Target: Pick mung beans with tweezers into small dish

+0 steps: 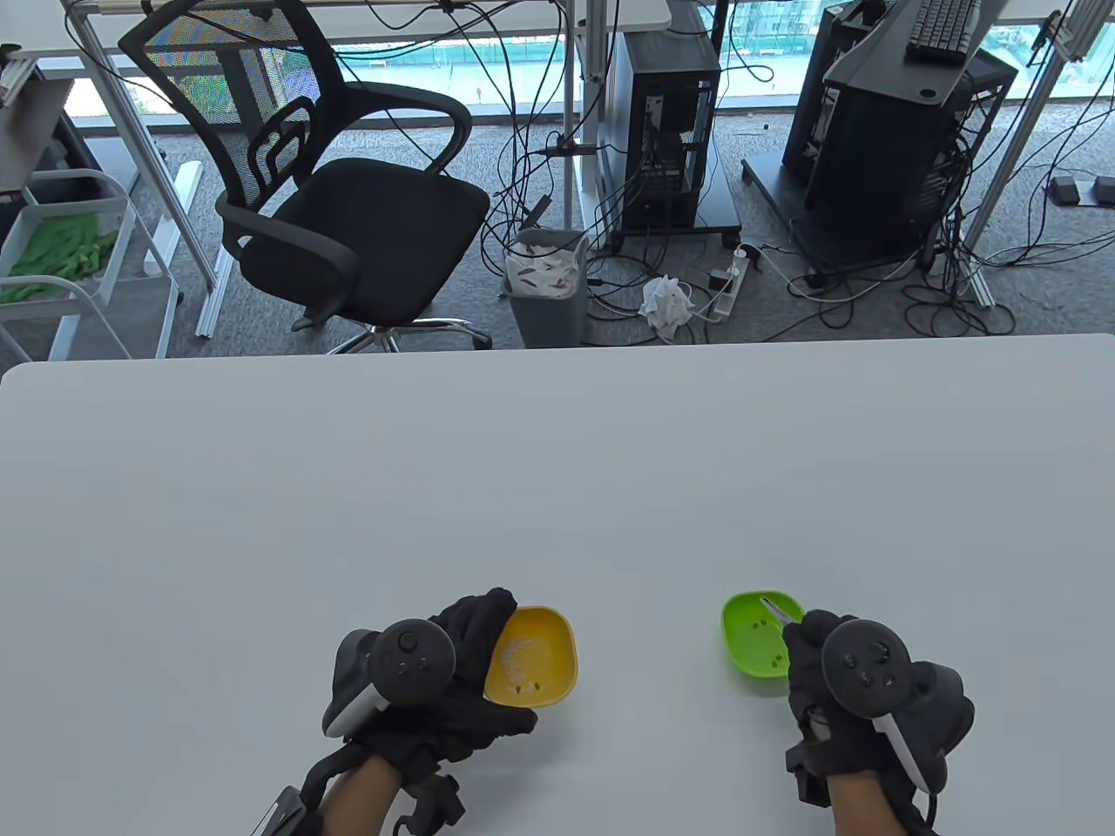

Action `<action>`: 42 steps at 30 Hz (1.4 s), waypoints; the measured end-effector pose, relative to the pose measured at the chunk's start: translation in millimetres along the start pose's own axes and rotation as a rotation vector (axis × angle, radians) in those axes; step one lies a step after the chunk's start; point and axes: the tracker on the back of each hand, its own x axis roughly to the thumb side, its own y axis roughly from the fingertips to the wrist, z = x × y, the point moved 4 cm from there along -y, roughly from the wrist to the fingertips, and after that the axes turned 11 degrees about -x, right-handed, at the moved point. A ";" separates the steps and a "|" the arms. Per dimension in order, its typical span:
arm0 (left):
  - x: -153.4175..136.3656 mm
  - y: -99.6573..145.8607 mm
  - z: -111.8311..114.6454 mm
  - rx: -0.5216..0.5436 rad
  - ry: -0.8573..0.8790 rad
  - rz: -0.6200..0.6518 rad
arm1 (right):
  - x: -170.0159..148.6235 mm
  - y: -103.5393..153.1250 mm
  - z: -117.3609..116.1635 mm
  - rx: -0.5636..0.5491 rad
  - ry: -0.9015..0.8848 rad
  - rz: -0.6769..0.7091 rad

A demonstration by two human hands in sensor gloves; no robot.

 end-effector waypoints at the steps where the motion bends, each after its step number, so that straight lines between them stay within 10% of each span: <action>1: 0.1 0.1 0.1 -0.001 -0.001 0.000 | -2.4 0.2 -2.5 0.008 -0.009 0.001; 42: 0.9 -0.5 1.6 -0.010 -0.004 -0.005 | -5.7 2.7 -11.8 0.063 -0.035 -0.016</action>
